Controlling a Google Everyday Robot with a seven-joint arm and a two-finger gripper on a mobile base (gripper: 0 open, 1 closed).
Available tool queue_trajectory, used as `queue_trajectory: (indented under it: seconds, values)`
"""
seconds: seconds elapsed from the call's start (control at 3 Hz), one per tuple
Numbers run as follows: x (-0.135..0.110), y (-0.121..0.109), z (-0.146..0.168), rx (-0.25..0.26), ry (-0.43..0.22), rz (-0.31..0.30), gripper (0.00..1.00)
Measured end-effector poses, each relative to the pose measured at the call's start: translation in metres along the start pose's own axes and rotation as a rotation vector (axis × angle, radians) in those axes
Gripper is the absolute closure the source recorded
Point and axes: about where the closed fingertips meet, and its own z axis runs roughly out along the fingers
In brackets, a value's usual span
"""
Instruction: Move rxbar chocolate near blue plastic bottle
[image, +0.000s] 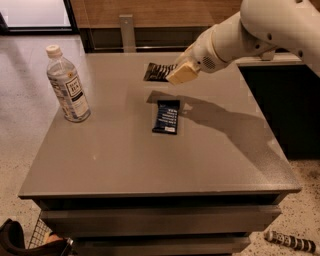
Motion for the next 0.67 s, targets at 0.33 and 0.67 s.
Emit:
queue_trajectory:
  seconds: [0.33, 0.67]
  values:
    - [-0.016, 0.049, 0.023, -0.060, 0.010, -0.038, 1.00]
    - [-0.023, 0.075, 0.044, -0.134, 0.004, -0.070, 1.00]
